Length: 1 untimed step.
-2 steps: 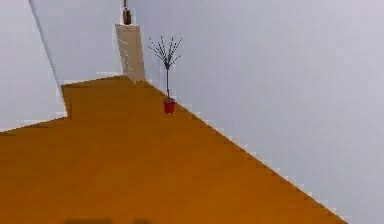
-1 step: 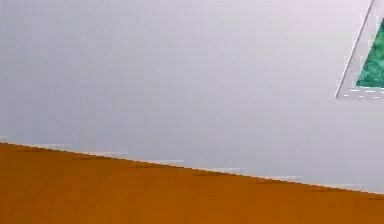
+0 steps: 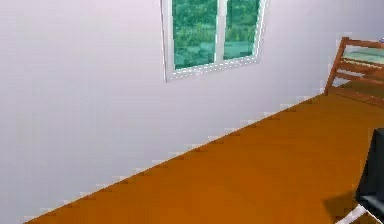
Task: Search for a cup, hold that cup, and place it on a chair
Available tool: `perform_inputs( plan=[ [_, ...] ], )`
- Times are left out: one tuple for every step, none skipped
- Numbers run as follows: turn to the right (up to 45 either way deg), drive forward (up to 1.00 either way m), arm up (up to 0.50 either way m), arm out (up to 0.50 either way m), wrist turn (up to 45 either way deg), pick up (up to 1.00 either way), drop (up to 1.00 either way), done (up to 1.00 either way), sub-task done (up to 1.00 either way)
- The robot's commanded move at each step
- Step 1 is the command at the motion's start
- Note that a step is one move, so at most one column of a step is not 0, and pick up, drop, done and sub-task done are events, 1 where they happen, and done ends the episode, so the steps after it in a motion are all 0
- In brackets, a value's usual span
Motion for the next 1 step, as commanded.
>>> perform_inputs(
  plan=[
    [27.0,0.00,0.00,0.00,0.0,0.00,0.00,0.00,0.00]
  ],
)
